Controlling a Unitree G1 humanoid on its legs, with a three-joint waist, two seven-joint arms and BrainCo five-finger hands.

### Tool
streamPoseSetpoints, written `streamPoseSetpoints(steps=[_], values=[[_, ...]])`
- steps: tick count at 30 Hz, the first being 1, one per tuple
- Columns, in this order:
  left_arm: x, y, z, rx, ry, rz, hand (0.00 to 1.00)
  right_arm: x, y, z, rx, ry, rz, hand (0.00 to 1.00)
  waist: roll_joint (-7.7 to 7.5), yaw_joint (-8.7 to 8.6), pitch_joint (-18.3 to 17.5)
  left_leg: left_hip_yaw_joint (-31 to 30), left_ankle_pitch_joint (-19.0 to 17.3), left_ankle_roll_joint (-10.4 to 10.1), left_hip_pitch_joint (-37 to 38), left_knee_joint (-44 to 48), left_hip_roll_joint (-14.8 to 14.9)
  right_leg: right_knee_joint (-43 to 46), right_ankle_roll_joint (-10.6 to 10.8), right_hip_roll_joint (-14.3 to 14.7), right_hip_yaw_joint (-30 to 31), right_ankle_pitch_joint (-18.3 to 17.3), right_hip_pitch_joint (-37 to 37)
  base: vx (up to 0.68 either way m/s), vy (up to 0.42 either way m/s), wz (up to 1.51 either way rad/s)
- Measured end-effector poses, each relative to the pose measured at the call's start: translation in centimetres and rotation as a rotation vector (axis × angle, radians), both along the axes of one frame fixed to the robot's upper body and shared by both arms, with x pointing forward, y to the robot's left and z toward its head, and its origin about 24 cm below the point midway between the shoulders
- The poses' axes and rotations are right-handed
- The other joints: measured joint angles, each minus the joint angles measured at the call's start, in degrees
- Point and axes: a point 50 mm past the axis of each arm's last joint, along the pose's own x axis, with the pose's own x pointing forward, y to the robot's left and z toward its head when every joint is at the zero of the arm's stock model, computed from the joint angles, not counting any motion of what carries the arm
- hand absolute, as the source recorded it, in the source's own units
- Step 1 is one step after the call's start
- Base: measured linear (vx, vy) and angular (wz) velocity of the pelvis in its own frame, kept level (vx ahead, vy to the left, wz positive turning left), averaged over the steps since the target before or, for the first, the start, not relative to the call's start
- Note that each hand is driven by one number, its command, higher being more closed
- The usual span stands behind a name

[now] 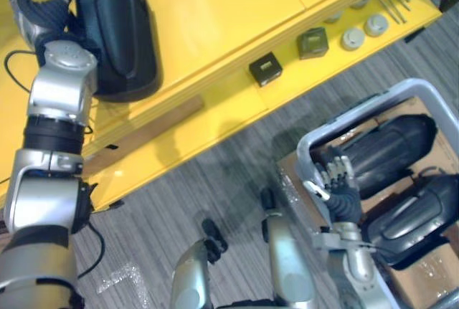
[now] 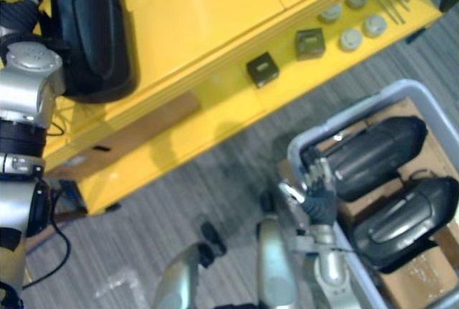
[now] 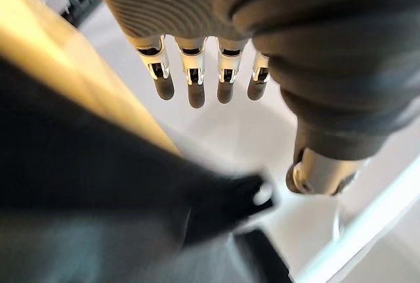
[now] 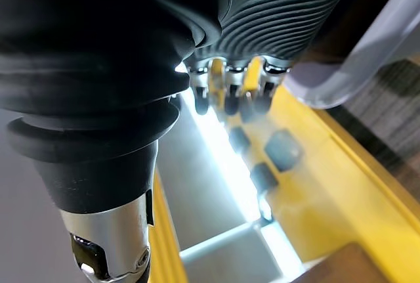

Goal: Walk over and take plastic housings, then place them on the shelf

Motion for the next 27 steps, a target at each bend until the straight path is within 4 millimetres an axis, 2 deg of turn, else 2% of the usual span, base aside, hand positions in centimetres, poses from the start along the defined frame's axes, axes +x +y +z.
streamPoseSetpoints(steps=[3, 6, 8, 11, 13, 16, 18, 20, 21, 22, 23, 24, 25, 26, 27], values=[[-0.7, 0.2, 1.2, -0.020, -0.119, 0.052, 0.00, -0.1, 0.4, -0.2, 0.014, 0.009, -0.009, 0.00, -0.03, 0.10, 0.0, 0.0, 0.0, 0.0, 0.0, 0.1, 0.1, 0.2, 0.0, 0.0, 0.0, 0.0, 0.0, -0.01, -0.034, 0.01], [-1.3, -0.4, 3.0, -0.012, -0.242, 0.040, 0.00, -0.2, 0.5, -0.2, 0.026, 0.008, -0.029, 0.00, -0.15, 0.48, -0.1, 0.0, 0.0, 0.0, 0.1, 0.3, 0.1, 0.4, 0.0, 0.0, -0.1, 0.0, 0.1, 0.00, -0.013, 0.00], [-2.2, -1.6, 5.1, 0.011, -0.400, -0.009, 0.00, -0.4, 0.6, 0.1, 0.006, -0.025, -0.051, 0.00, -0.46, 0.55, -0.2, 0.0, -0.1, 0.1, 0.8, 0.5, 0.1, 0.5, 0.0, -0.1, -0.1, 0.0, 0.9, 0.00, 0.000, 0.00], [-3.1, -2.5, 6.3, 0.040, -0.515, -0.068, 0.00, -0.8, 0.7, 0.2, -0.020, -0.040, -0.081, 0.00, -0.84, 0.37, -0.4, 0.0, -0.2, 0.0, 3.3, -0.5, 0.1, -0.1, 0.0, -0.1, -0.4, 0.0, 3.6, 0.00, 0.000, 0.00], [-4.5, -3.7, 7.8, 0.085, -0.659, -0.147, 0.00, -1.1, 0.6, 0.8, -0.024, -0.085, -0.111, 0.00, -1.26, 0.28, -0.6, -0.4, -0.2, 0.0, 5.6, -1.6, -0.1, -1.2, 0.0, -0.2, -1.3, -0.1, 6.3, -0.01, -0.027, 0.09], [-6.1, -3.8, 8.1, 0.147, -0.764, -0.216, 0.00, -1.1, 0.0, 1.8, -0.033, -0.163, -0.142, 0.00, -1.83, -0.13, -2.5, -1.3, 0.6, -0.3, 7.4, -3.9, -0.9, -2.2, 0.0, -0.6, -2.0, -0.1, 8.1, 0.03, -0.019, 0.12], [-7.0, -2.9, 5.5, 0.167, -0.769, -0.250, 0.00, -0.6, -1.7, 3.2, -0.054, -0.256, -0.204, 0.00, -1.43, -0.31, -5.6, -1.7, 1.7, -0.4, 9.6, -6.4, -1.6, -3.8, 0.0, -0.9, -3.0, -0.1, 10.4, 0.09, -0.011, 0.18], [-8.0, -1.3, 0.9, 0.163, -0.700, -0.263, 0.00, 0.0, -3.6, 5.1, -0.099, -0.369, -0.266, 0.00, -0.88, -0.19, -8.7, -3.6, 2.9, -0.6, 12.1, -9.4, -2.5, -5.8, 0.1, -1.2, -4.7, -0.2, 13.5, 0.14, -0.006, 0.32], [-8.2, -1.0, -0.2, 0.157, -0.677, -0.267, 0.00, 0.2, -4.0, 5.5, -0.108, -0.388, -0.281, 0.00, -0.73, -0.10, -9.2, -4.5, 3.3, -0.6, 12.6, -10.0, -2.7, -6.4, 0.2, -1.4, -5.6, -0.2, 14.4, 0.11, -0.015, 0.51], [-8.9, -0.5, -2.9, 0.131, -0.627, -0.267, 0.00, 0.6, -4.7, 6.0, -0.106, -0.411, -0.299, 0.00, -0.38, 0.74, -10.5, -5.5, 4.1, -0.7, 13.6, -11.8, -3.2, -7.5, 0.2, -1.6, -6.7, -0.2, 15.9, 0.05, -0.010, 0.40], [-9.3, -0.2, -4.1, 0.109, -0.606, -0.266, 0.00, 0.9, -5.0, 6.1, -0.105, -0.414, -0.304, 0.00, -0.29, 1.35, -11.1, -6.1, 4.5, -0.7, 14.2, -12.6, -3.4, -8.2, 0.3, -1.7, -7.3, -0.2, 16.6, 0.08, -0.019, 0.55], [-10.2, 0.0, -6.7, 0.060, -0.559, -0.261, 0.00, 1.4, -5.3, 6.0, -0.102, -0.403, -0.312, 0.00, 0.13, 2.34, -12.3, -7.7, 5.2, -0.6, 14.8, -13.8, -3.7, -9.6, 0.4, -1.8, -9.1, -0.1, 18.4, 0.08, -0.021, 0.57], [-11.3, 0.4, -9.5, 0.028, -0.491, -0.231, 0.00, 1.9, -5.2, 5.9, -0.110, -0.383, -0.304, 0.00, 0.46, 3.36, -13.1, -9.0, 5.8, -0.7, 16.2, -15.3, -4.0, -11.2, 0.5, -1.8, -10.4, 0.0, 20.5, 0.06, -0.021, 0.62], [-11.8, 0.5, -11.1, 0.009, -0.450, -0.217, 0.00, 2.2, -5.1, 5.7, -0.115, -0.367, -0.293, 0.00, 0.76, 3.97, -13.6, -9.7, 5.9, -0.8, 16.6, -15.7, -4.0, -12.2, 0.6, -1.8, -11.2, 0.0, 21.6, 0.04, -0.005, 0.58], [-12.8, 0.8, -13.8, -0.041, -0.372, -0.197, 0.00, 2.6, -4.9, 5.4, -0.136, -0.330, -0.283, 0.00, 1.21, 5.29, -14.5, -11.0, 6.2, -0.8, 17.4, -16.6, -4.3, -14.1, 0.8, -1.8, -12.7, 0.2, 23.5, 0.04, 0.014, 0.52]])
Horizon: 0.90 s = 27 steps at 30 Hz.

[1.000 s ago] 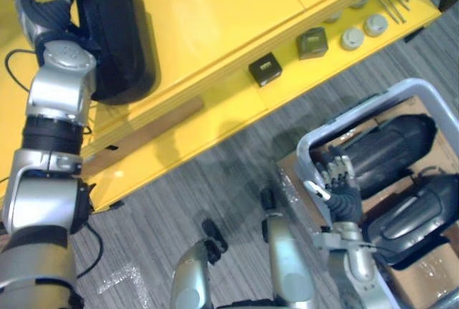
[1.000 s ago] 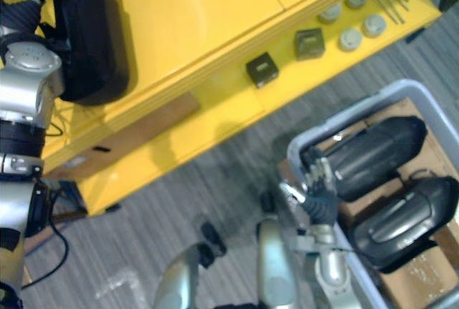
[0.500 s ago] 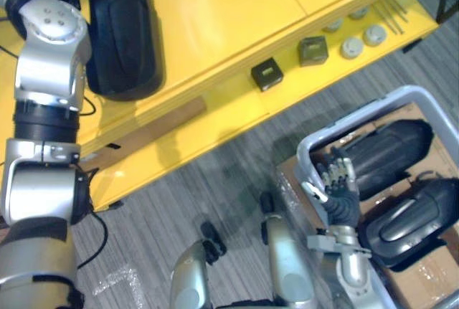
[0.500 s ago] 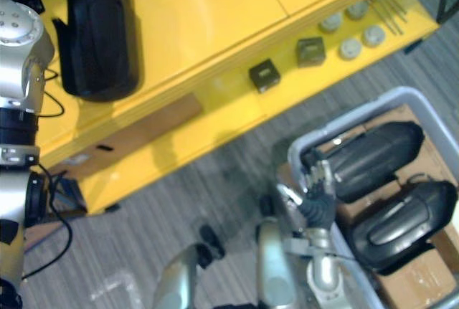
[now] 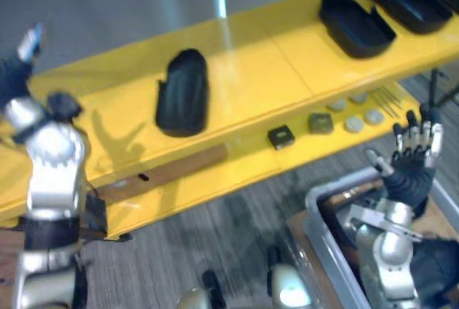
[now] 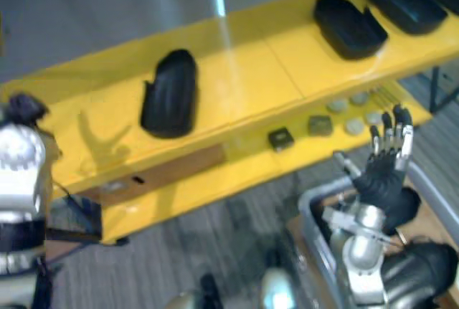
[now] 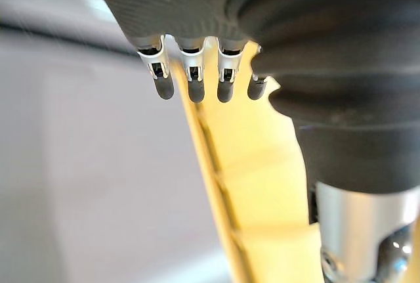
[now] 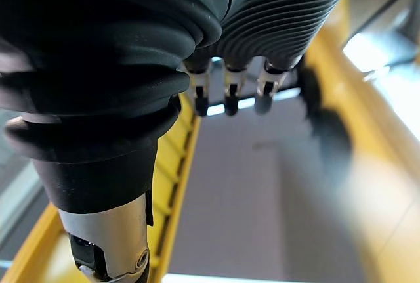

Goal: Walk over and take plastic housings, then place them on the shelf

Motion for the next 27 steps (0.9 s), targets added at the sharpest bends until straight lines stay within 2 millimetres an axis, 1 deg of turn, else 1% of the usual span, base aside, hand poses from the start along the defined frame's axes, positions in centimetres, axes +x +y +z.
streamPoseSetpoints(steps=[1, 2, 3, 4, 6, 7, 8, 10, 12, 13, 14, 15, 16, 17, 18, 19, 20, 22, 25, 27], values=[[-1.1, 0.3, -2.3, -0.034, 0.077, 0.016, 0.00, 0.6, 0.2, -0.3, -0.056, 0.049, -0.009, 0.00, 0.19, 1.44, -0.6, -1.0, 0.1, 0.0, 0.5, -0.4, -0.1, -1.7, 0.1, 0.0, -1.1, 0.4, 1.7, 0.04, 0.018, 0.52], [-1.6, 0.5, -3.3, -0.042, 0.113, 0.027, 0.00, 0.9, 0.3, -0.5, -0.091, 0.076, -0.010, 0.00, 0.20, 1.83, -0.8, -1.7, 0.2, 0.0, 0.5, -0.6, -0.3, -2.5, 0.2, 0.0, -1.8, 0.6, 2.6, 0.05, 0.017, 0.56], [-2.6, 0.5, -4.9, -0.048, 0.172, 0.035, 0.00, 1.7, 0.6, -0.8, -0.145, 0.124, -0.007, 0.00, 0.14, 2.61, -1.1, -3.1, 0.5, 0.1, 0.5, -0.8, -0.6, -4.0, 0.3, -0.1, -3.2, 1.0, 4.1, 0.04, 0.014, 0.51], [-3.4, 0.5, -6.2, -0.065, 0.223, 0.032, 0.00, 2.5, 0.9, -1.0, -0.190, 0.165, 0.005, 0.00, 0.00, 3.93, -1.2, -3.7, 0.5, 0.2, 0.5, -0.8, -0.7, -5.4, 0.4, -0.1, -4.1, 1.6, 5.0, 0.03, 0.014, 0.45], [-4.1, 0.2, -7.5, -0.087, 0.277, 0.016, 0.00, 3.6, 1.2, -1.2, -0.251, 0.213, 0.017, 0.00, -0.25, 4.89, -1.3, -5.0, 0.7, 0.3, 0.4, -0.9, -1.1, -7.1, 0.5, -0.1, -5.5, 2.5, 6.7, 0.02, 0.012, 0.36], [-4.7, -0.1, -8.7, -0.096, 0.331, -0.005, 0.00, 4.7, 1.4, -1.3, -0.313, 0.255, 0.013, 0.00, -0.63, 5.44, -1.4, -6.1, 1.0, 0.4, 0.4, -1.3, -1.5, -8.4, 0.7, -0.2, -6.4, 3.2, 7.8, 0.02, 0.015, 0.39], [-5.0, -0.2, -9.2, -0.096, 0.356, -0.007, 0.00, 5.1, 1.5, -1.2, -0.343, 0.267, 0.008, 0.00, -0.77, 5.70, -1.4, -6.3, 1.2, 0.4, 0.4, -1.6, -1.6, -8.7, 0.7, -0.3, -6.8, 3.3, 7.9, 0.01, 0.015, 0.27], [-5.5, -0.6, -10.9, -0.084, 0.446, -0.029, 0.00, 6.8, 1.4, -0.5, -0.480, 0.303, -0.023, 0.00, -1.37, 6.70, -1.1, -6.9, 1.4, 0.5, -0.3, -1.5, -1.9, -9.3, 0.7, -0.4, -7.8, 3.8, 8.0, -0.01, 0.013, 0.19], [-5.4, -1.0, -12.9, -0.065, 0.552, -0.045, 0.00, 8.5, 1.4, 0.6, -0.642, 0.326, -0.056, 0.00, -2.35, 6.75, -0.5, -8.2, 1.8, 0.6, -1.6, -1.4, -2.2, -9.2, 0.8, -0.7, -9.1, 3.9, 7.6, -0.02, 0.017, 0.30], [-5.4, -1.1, -13.6, -0.055, 0.582, -0.050, 0.00, 9.1, 1.5, 0.9, -0.684, 0.328, -0.059, 0.00, -2.73, 6.94, 0.0, -8.3, 1.9, 0.6, -1.7, -1.4, -2.2, -9.2, 0.8, -0.7, -9.1, 4.0, 7.5, -0.02, 0.019, 0.14], [-5.4, -1.4, -14.8, -0.038, 0.638, -0.064, 0.00, 10.0, 1.7, 1.7, -0.757, 0.325, -0.060, 0.00, -3.40, 7.31, 0.9, -8.3, 1.9, 0.6, -1.7, -1.2, -2.2, -9.1, 0.8, -0.8, -9.1, 4.0, 7.5, -0.03, 0.019, 0.00], [-5.3, -2.2, -16.4, -0.026, 0.690, -0.093, 0.00, 10.7, 1.9, 2.6, -0.834, 0.307, -0.079, 0.00, -4.03, 8.05, 1.9, -8.3, 1.9, 0.6, -2.0, -0.9, -2.1, -8.9, 0.8, -0.9, -9.0, 4.0, 7.3, -0.04, 0.020, 0.01], [-5.3, -2.6, -17.0, -0.025, 0.712, -0.108, 0.00, 10.9, 2.1, 3.1, -0.871, 0.292, -0.088, 0.00, -4.27, 8.22, 2.1, -8.3, 1.7, 0.7, -2.7, -0.4, -2.1, -8.8, 0.8, -0.9, -9.1, 4.0, 6.9, -0.03, 0.030, 0.05], [-5.4, -3.4, -18.8, -0.043, 0.773, -0.137, 0.00, 11.3, 2.8, 4.1, -0.963, 0.246, -0.102, 0.00, -4.72, 8.65, 2.8, -8.5, 1.6, 0.8, -3.8, 0.3, -2.1, -8.5, 0.7, -1.0, -9.1, 4.1, 6.0, -0.02, 0.025, 0.03], [-5.5, -3.6, -19.4, -0.053, 0.796, -0.136, 0.00, 11.4, 3.2, 4.4, -0.998, 0.227, -0.104, 0.00, -4.83, 8.84, 3.4, -8.4, 1.6, 0.8, -3.7, 0.4, -2.1, -8.4, 0.7, -1.0, -9.0, 4.1, 6.0, 0.00, 0.000, 0.00], [-5.8, -3.8, -20.5, -0.066, 0.839, -0.124, 0.00, 11.6, 4.1, 4.7, -1.057, 0.200, -0.093, 0.00, -5.07, 9.06, 4.1, -8.4, 1.6, 0.8, -3.7, 0.4, -2.1, -8.3, 0.7, -0.9, -9.0, 4.1, 6.1, 0.00, 0.000, 0.00], [-6.0, -3.9, -21.0, -0.075, 0.860, -0.119, 0.00, 11.6, 4.5, 4.6, -1.091, 0.194, -0.084, 0.00, -5.17, 9.25, 4.2, -8.4, 1.6, 0.8, -3.7, 0.4, -2.1, -8.3, 0.7, -0.9, -9.0, 4.1, 6.1, 0.00, 0.000, 0.00], [-7.2, -3.8, -22.9, -0.125, 0.938, -0.101, 0.00, 11.6, 5.3, 4.0, -1.190, 0.204, -0.046, 0.00, -5.48, 10.05, 4.7, -8.6, 1.4, 0.8, -3.6, 0.5, -2.0, -8.3, 0.7, -0.9, -9.1, 4.1, 6.3, 0.02, 0.006, 0.04], [-8.5, -3.6, -24.3, -0.138, 1.014, -0.091, 0.00, 11.8, 5.7, 4.3, -1.304, 0.196, -0.041, 0.00, -5.90, 10.76, 6.5, -8.8, 1.2, 0.8, -3.6, 0.6, -2.0, -8.3, 0.7, -0.9, -9.1, 4.0, 6.5, 0.00, 0.004, 0.02], [-8.9, -3.5, -24.8, -0.143, 1.038, -0.091, 0.00, 11.9, 5.9, 4.6, -1.383, 0.186, -0.039, 0.00, -6.10, 11.26, 7.1, -8.8, 1.2, 0.8, -3.6, 0.7, -1.9, -8.2, 0.7, -0.9, -9.1, 4.0, 6.5, 0.00, 0.000, 0.00]])
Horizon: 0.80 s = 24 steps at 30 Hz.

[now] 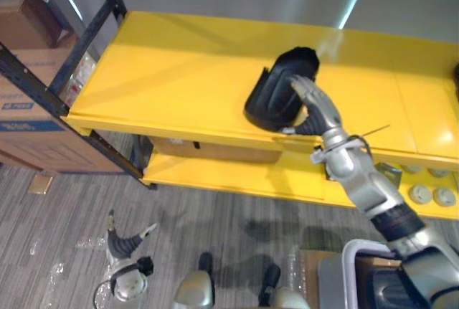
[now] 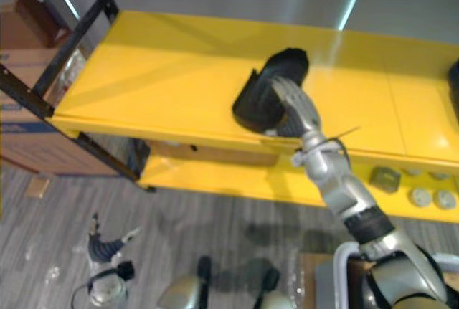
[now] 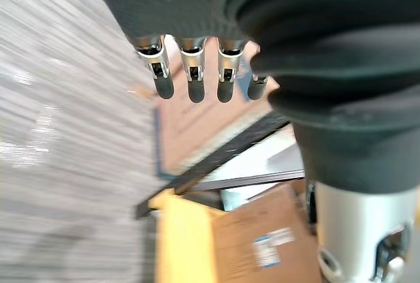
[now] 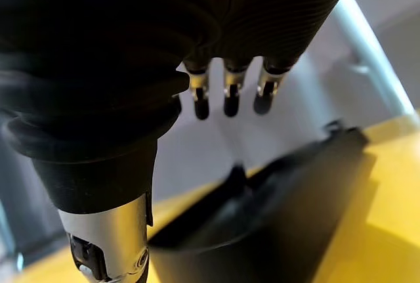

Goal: Walk over and take plastic housings, then place them on the shelf

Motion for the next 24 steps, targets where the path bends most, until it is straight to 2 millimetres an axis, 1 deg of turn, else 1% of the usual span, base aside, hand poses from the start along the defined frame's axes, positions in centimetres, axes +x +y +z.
streamPoseSetpoints(steps=[2, 4, 5, 7, 8, 11, 15, 19, 22, 24], values=[[-0.4, 0.1, -0.2, -0.001, 0.013, 0.004, 0.00, 0.2, 0.4, 0.4, -0.081, -0.012, 0.012, 0.00, -0.27, 0.27, 0.2, -0.1, 0.0, 0.0, 0.0, 0.0, 0.0, 0.0, 0.0, 0.0, -0.1, -0.1, 0.0, 0.00, 0.000, 0.00], [-0.8, 0.2, -0.7, -0.011, 0.037, 0.011, 0.00, 0.9, 0.6, 1.3, -0.164, -0.027, 0.003, 0.00, -0.51, 0.36, 0.4, -0.1, 0.0, 0.0, -0.1, 0.0, 0.0, 0.0, 0.0, 0.0, -0.1, -0.1, 0.0, 0.00, 0.000, 0.00], [-0.9, 0.2, -0.8, -0.015, 0.041, 0.012, 0.00, 1.3, 0.3, 1.9, -0.199, -0.031, -0.010, 0.00, -0.69, 0.53, 0.6, -0.2, 0.0, 0.0, -0.1, 0.0, 0.0, 0.0, 0.0, 0.0, -0.2, -0.1, 0.0, 0.00, 0.000, 0.00], [-0.9, 0.3, -0.7, -0.026, 0.037, 0.012, 0.00, 2.0, -1.1, 3.2, -0.266, -0.039, -0.067, 0.00, -1.42, 1.61, 1.1, -0.4, 0.0, 0.0, -0.2, -0.1, 0.1, 0.0, -0.1, 0.1, -0.3, -0.2, 0.0, 0.00, 0.004, 0.07], [-1.0, 0.5, -0.8, -0.043, 0.031, 0.026, 0.00, 2.3, -1.6, 3.8, -0.284, -0.039, -0.086, 0.00, -1.89, 1.74, 1.4, -0.7, 0.0, 0.0, -0.4, -0.1, 0.1, 0.0, -0.1, 0.1, -0.7, -0.2, 0.1, 0.01, 0.001, 0.10], [-1.1, 0.8, -0.7, -0.042, 0.028, 0.036, 0.00, 2.5, -2.3, 4.9, -0.295, -0.029, -0.107, 0.00, -2.50, 1.73, 1.7, -1.4, 0.0, 0.0, -1.2, 0.1, 0.0, 0.0, -0.1, 0.1, -1.6, -0.3, -0.2, 0.01, 0.005, 0.14], [-1.2, 1.0, -0.6, -0.044, 0.023, 0.047, 0.00, 3.1, -3.2, 5.1, -0.282, 0.074, -0.121, 0.00, -2.57, 1.97, 1.7, -1.8, 0.0, 0.0, -1.3, 0.3, -0.2, 0.0, -0.1, 0.1, -1.8, -0.3, 0.0, 0.03, 0.020, 0.07], [-1.1, 0.9, -0.6, -0.049, 0.022, 0.037, 0.00, 3.7, -4.5, 4.4, -0.235, 0.285, -0.124, 0.00, -2.57, 2.48, 1.7, -1.8, -0.1, -0.1, -1.4, 0.6, -0.1, 0.0, -0.1, 0.1, -1.7, -0.3, 0.0, 0.00, 0.000, 0.00], [-1.0, 0.9, -0.6, -0.051, 0.017, 0.037, 0.00, 4.0, -5.7, 3.6, -0.229, 0.409, -0.151, 0.00, -2.57, 3.09, 1.7, -1.8, -0.2, -0.2, -1.5, 0.9, 0.1, 0.0, -0.2, 0.3, -1.7, -0.3, 0.0, -0.03, -0.001, -0.03], [-0.9, 0.9, -0.5, -0.052, 0.014, 0.037, 0.00, 4.2, -6.1, 3.4, -0.229, 0.467, -0.159, 0.00, -2.56, 3.18, 1.7, -1.8, -0.2, -0.2, -1.8, 1.2, 0.2, 0.0, -0.2, 0.4, -1.7, -0.4, -0.1, -0.04, -0.001, 0.00]])
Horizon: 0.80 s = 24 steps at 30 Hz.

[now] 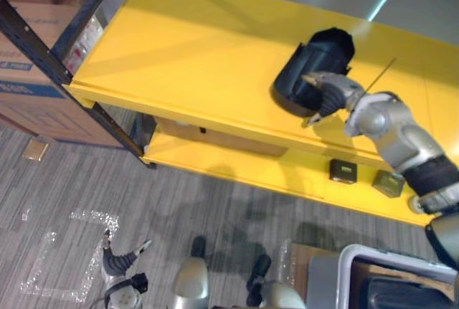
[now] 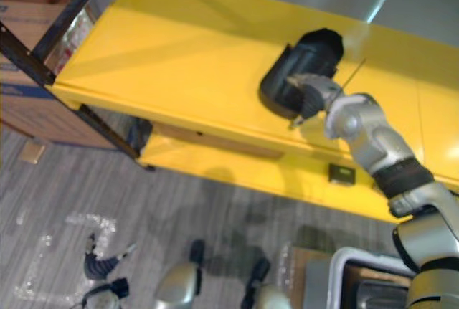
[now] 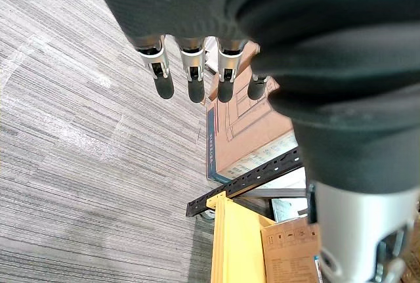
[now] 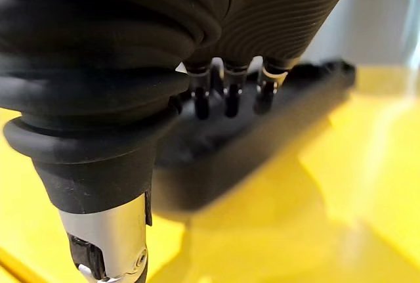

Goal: Walk over and take plastic housings, then place them on the shelf

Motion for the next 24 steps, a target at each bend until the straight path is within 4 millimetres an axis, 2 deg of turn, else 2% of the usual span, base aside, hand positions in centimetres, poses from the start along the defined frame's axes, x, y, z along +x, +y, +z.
streamPoseSetpoints(steps=[7, 16, 20, 24], values=[[0.1, 0.1, 0.0, -0.025, -0.012, 0.023, 0.00, 0.7, -1.3, 1.1, -0.018, 0.103, -0.065, 0.00, 0.13, 0.11, 1.1, 0.1, 0.0, 0.0, -0.1, 0.2, 0.2, 0.0, 0.0, 0.2, 0.0, 0.0, -0.1, -0.01, 0.000, 0.00], [0.9, 0.0, 0.4, -0.026, -0.039, 0.017, 0.00, 1.1, -3.1, 1.4, -0.110, 0.069, -0.162, 0.00, 0.35, 1.31, 1.3, 0.2, 0.0, 0.0, -0.2, 0.2, 0.2, 0.0, 0.0, 0.1, 0.0, 0.0, -0.3, 0.00, 0.000, 0.00], [0.9, 0.1, 0.4, -0.046, -0.054, 0.035, 0.00, 1.3, -3.7, 2.4, -0.122, 0.025, -0.216, 0.00, 0.54, 1.35, 2.8, 0.3, 0.0, 0.0, -0.2, 0.3, 0.2, 0.3, -0.1, 0.0, 0.0, 0.0, -0.4, -0.01, 0.003, -0.01], [0.9, 0.1, 0.5, -0.050, -0.058, 0.040, 0.00, 1.2, -5.3, 3.1, -0.138, 0.017, -0.301, 0.00, 0.80, 1.55, 3.6, 0.3, 0.0, 0.0, -0.3, 0.3, 0.0, 0.9, -0.1, -0.3, 0.0, -0.2, -0.8, 0.00, 0.000, 0.00]])
